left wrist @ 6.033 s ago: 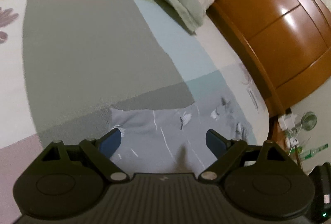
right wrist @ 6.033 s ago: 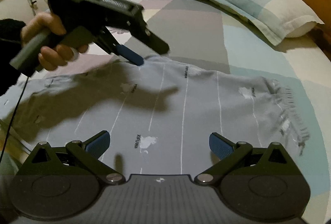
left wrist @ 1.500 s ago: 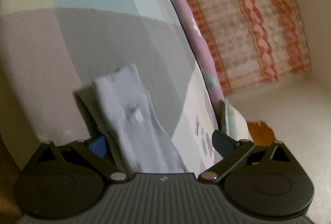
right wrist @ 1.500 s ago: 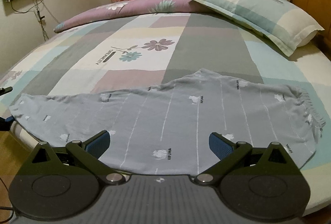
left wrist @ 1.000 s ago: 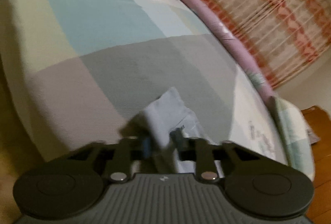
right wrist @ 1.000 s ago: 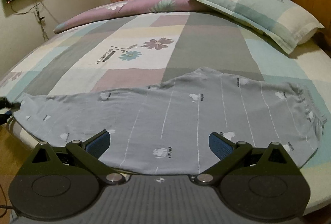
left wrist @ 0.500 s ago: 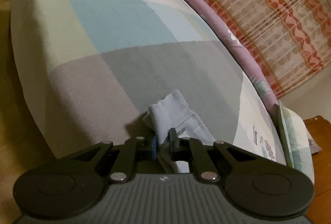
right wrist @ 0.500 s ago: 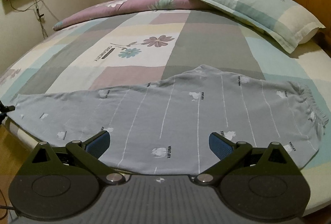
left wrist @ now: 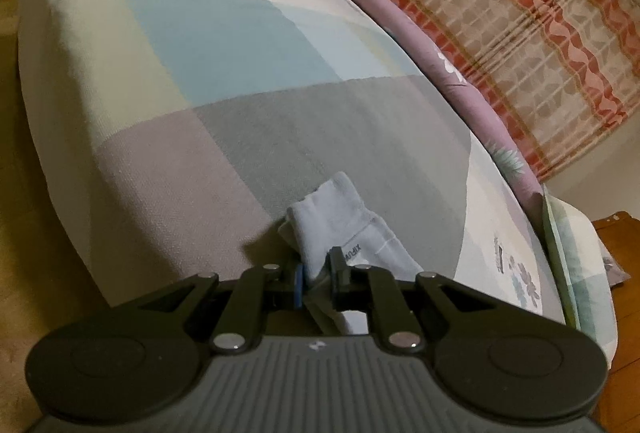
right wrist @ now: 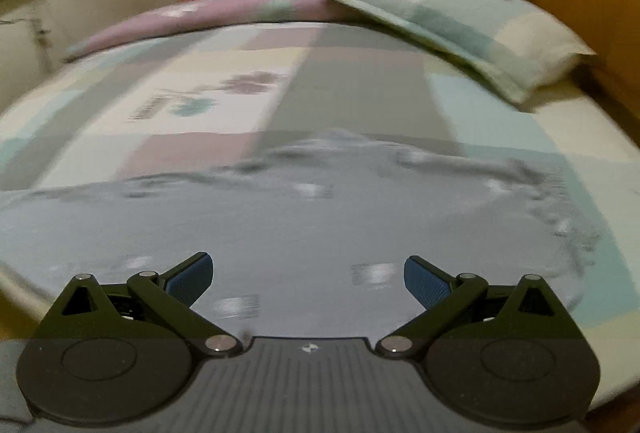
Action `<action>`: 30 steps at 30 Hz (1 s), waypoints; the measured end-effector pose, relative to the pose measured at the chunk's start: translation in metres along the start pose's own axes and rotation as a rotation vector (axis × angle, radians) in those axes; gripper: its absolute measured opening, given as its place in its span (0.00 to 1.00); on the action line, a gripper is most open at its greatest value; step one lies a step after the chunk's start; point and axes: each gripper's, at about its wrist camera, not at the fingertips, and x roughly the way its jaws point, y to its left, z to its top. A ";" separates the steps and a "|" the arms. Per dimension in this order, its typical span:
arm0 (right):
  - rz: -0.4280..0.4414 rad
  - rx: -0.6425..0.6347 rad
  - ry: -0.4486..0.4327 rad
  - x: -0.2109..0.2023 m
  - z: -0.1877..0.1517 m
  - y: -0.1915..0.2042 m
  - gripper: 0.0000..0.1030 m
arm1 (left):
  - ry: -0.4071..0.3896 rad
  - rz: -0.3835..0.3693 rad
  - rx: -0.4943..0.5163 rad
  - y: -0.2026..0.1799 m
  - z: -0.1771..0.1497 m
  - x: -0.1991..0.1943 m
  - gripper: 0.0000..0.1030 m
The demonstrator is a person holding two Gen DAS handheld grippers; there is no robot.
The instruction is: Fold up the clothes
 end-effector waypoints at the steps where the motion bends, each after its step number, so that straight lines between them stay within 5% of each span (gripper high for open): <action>1: -0.029 0.003 0.004 0.006 -0.001 -0.005 1.00 | -0.002 0.006 0.009 -0.002 0.000 -0.001 0.11; 6: -0.067 -0.018 0.129 0.032 -0.026 -0.017 1.00 | -0.011 0.034 0.048 -0.012 -0.003 -0.007 0.10; 11: -0.041 0.027 0.102 0.022 -0.036 -0.025 1.00 | 0.003 0.008 0.049 -0.008 -0.001 -0.006 0.15; 14: -0.038 0.033 0.106 0.022 -0.033 -0.022 1.00 | 0.007 -0.104 -0.052 0.005 0.002 -0.003 0.41; 16: -0.018 0.045 0.102 0.022 -0.031 -0.021 1.00 | 0.004 -0.155 -0.104 0.012 0.001 -0.001 0.46; 21: 0.102 0.044 0.052 0.012 -0.015 -0.003 1.00 | 0.008 -0.173 -0.088 0.015 0.004 0.007 0.44; 25: 0.232 -0.047 0.016 0.014 0.012 0.043 1.00 | 0.011 -0.121 -0.026 0.011 0.006 0.010 0.18; 30: 0.368 -0.201 0.013 0.040 0.045 0.125 1.00 | 0.009 -0.120 -0.042 0.016 0.004 0.008 0.16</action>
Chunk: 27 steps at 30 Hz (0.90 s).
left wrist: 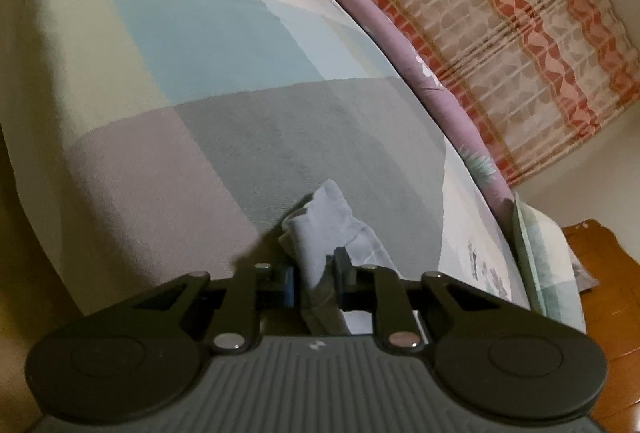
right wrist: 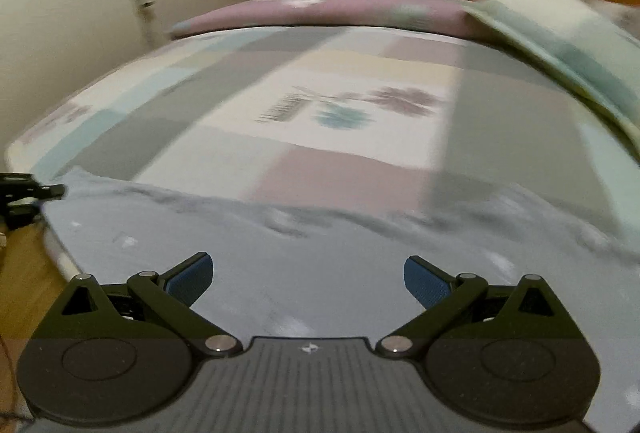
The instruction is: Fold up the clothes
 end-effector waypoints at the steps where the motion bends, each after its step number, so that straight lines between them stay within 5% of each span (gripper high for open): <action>1: 0.029 -0.011 0.012 0.013 0.009 0.011 1.00 | -0.001 0.001 0.001 0.000 -0.001 -0.001 0.16; 3: 0.092 -0.034 0.062 0.044 0.029 0.036 1.00 | 0.004 0.008 0.011 -0.001 -0.001 -0.001 0.18; 7: 0.065 -0.042 0.155 0.100 0.045 0.094 1.00 | 0.015 0.039 0.064 -0.008 -0.001 -0.003 0.20; 13: -0.127 -0.088 0.164 0.152 0.046 0.158 1.00 | 0.032 0.046 0.117 -0.013 0.000 -0.006 0.21; 16: -0.141 -0.138 0.142 0.164 0.054 0.168 1.00 | 0.045 0.043 0.134 -0.015 0.002 -0.007 0.21; 18: -0.123 -0.094 0.184 0.161 0.060 0.162 1.00 | 0.049 0.043 0.148 -0.014 0.002 -0.008 0.21; 27: -0.054 -0.054 0.116 0.077 0.015 0.103 1.00 | 0.040 0.021 0.170 -0.012 0.001 -0.011 0.21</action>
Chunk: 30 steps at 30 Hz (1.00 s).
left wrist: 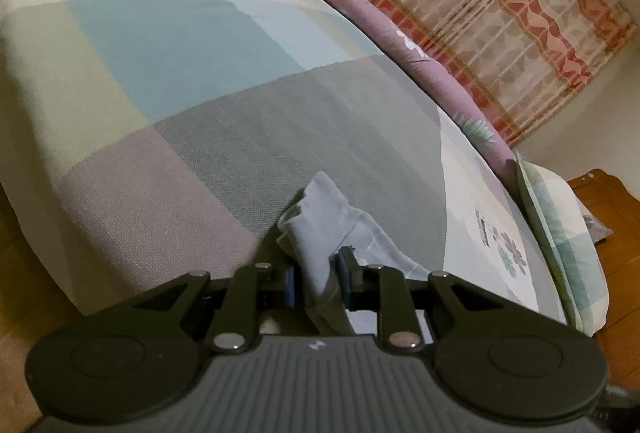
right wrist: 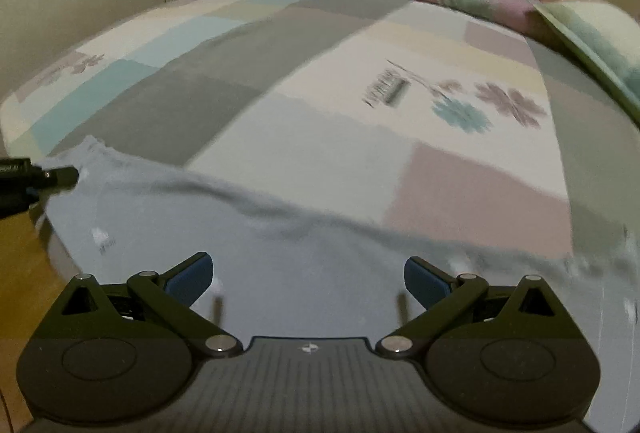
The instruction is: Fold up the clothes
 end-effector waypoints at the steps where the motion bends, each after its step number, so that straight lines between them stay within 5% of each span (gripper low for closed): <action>1: -0.005 0.008 0.018 0.002 -0.006 -0.005 1.00 | 0.000 0.003 0.011 -0.001 0.000 0.000 0.21; 8: -0.013 -0.033 0.041 -0.009 -0.028 -0.011 1.00 | 0.002 0.033 0.097 -0.011 -0.001 -0.003 0.21; 23: 0.043 0.012 -0.027 -0.052 -0.056 -0.026 1.00 | 0.008 0.056 0.110 -0.016 0.001 -0.005 0.15; 26: 0.040 0.041 0.069 -0.041 -0.062 -0.034 1.00 | 0.016 0.067 0.113 -0.019 0.003 -0.005 0.15; 30: 0.049 0.049 0.049 -0.051 -0.071 -0.038 1.00 | 0.017 0.076 0.130 -0.024 0.006 -0.009 0.14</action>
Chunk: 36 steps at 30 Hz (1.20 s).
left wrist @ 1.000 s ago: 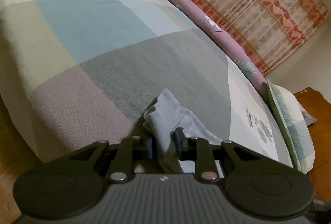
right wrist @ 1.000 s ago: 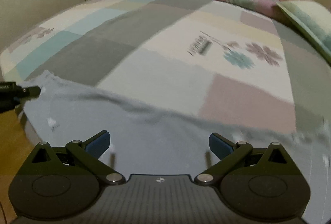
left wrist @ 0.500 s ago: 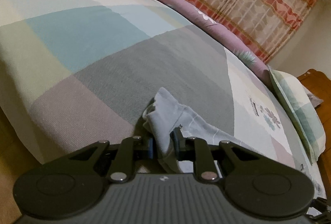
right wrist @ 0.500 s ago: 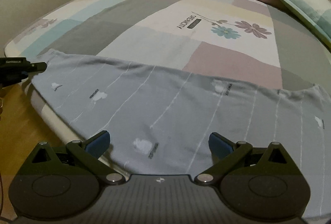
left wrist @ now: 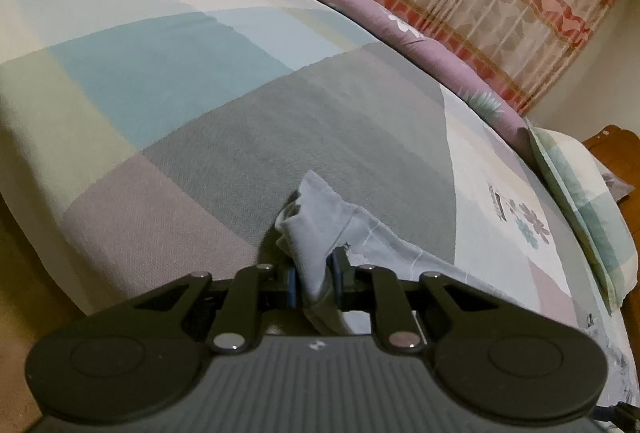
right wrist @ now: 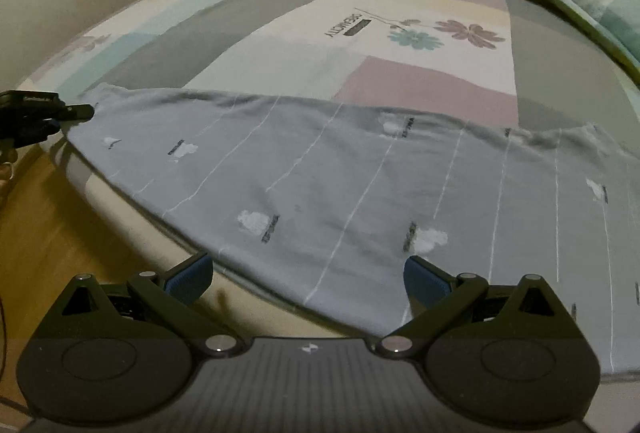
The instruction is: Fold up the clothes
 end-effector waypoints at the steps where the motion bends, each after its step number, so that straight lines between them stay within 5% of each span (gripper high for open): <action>1: 0.006 0.014 -0.005 -0.004 -0.002 -0.002 1.00 | -0.006 -0.003 0.006 -0.002 0.000 -0.002 0.14; 22: 0.033 0.138 -0.101 -0.047 -0.009 -0.036 1.00 | -0.062 -0.123 0.171 -0.088 0.018 -0.036 0.09; 36: 0.136 0.143 -0.021 -0.053 -0.010 -0.029 1.00 | -0.019 -0.205 0.225 -0.134 0.005 -0.038 0.09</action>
